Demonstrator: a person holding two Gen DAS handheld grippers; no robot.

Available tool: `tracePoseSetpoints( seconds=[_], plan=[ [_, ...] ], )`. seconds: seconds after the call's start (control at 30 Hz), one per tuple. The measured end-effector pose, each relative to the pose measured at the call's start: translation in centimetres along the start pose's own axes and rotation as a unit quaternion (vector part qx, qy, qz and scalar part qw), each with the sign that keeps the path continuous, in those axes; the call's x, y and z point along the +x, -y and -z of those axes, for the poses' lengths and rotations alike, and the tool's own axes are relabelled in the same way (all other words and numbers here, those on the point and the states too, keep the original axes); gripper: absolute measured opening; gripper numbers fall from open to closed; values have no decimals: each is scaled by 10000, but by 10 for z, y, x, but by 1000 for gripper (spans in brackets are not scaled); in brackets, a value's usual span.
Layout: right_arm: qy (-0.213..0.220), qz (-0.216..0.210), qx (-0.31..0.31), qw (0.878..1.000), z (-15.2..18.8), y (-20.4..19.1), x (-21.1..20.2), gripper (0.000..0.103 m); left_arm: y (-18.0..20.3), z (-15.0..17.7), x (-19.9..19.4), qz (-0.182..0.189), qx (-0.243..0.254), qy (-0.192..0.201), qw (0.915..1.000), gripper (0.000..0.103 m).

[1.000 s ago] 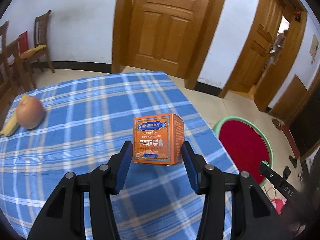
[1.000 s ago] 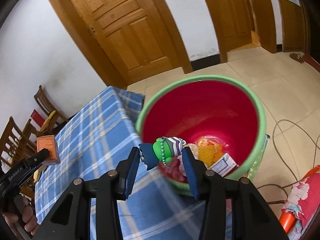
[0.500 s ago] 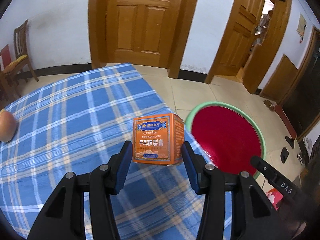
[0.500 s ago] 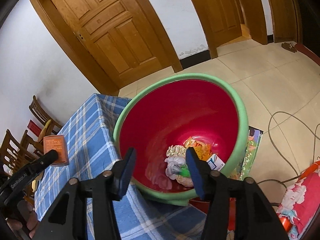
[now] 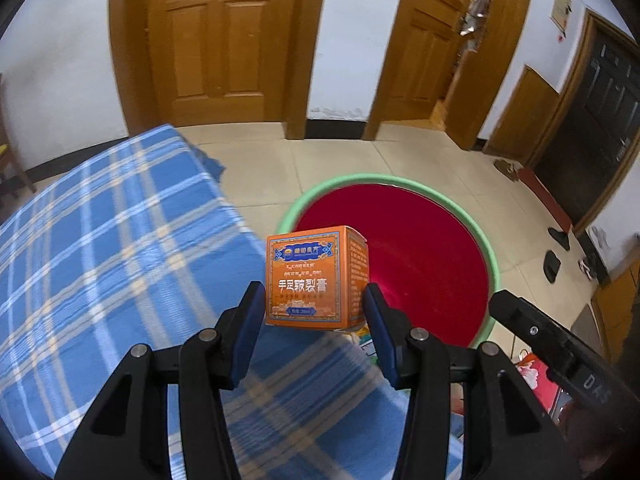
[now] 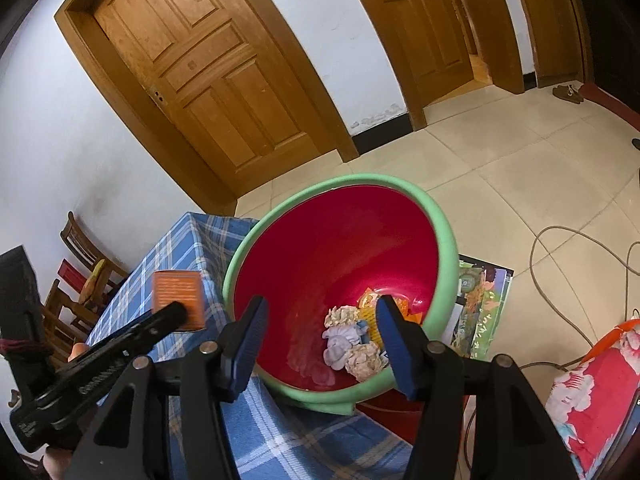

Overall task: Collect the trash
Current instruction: 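Lower the orange box over the red bucket and open the left tool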

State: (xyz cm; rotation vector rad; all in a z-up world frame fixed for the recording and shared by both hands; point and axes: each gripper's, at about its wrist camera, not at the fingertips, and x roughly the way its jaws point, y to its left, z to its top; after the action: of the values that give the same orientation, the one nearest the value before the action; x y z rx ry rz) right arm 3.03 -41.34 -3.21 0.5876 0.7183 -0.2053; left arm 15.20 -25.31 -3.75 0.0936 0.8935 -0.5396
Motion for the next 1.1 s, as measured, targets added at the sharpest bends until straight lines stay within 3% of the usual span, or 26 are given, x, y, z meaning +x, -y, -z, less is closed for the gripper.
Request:
tracePoseSetpoints(
  seconds=[0.1,0.17,0.5,1.1],
  plan=[
    [16,28,81,10000,0,6,-2,59,8,0,5,-6,98,-11,10000,52],
    [43,72,110,9999,1,9,-4,60,10,1,6,-30,125,1,9999,57],
    [56,4,-1,10000,3,1,-12,64,-6,7,-17,-308,-129,87,9994,67],
    [49,-353,-993,9944,46,-75,-38,83,-70,47,-93,-1086,-791,300,9905,85]
  ],
)
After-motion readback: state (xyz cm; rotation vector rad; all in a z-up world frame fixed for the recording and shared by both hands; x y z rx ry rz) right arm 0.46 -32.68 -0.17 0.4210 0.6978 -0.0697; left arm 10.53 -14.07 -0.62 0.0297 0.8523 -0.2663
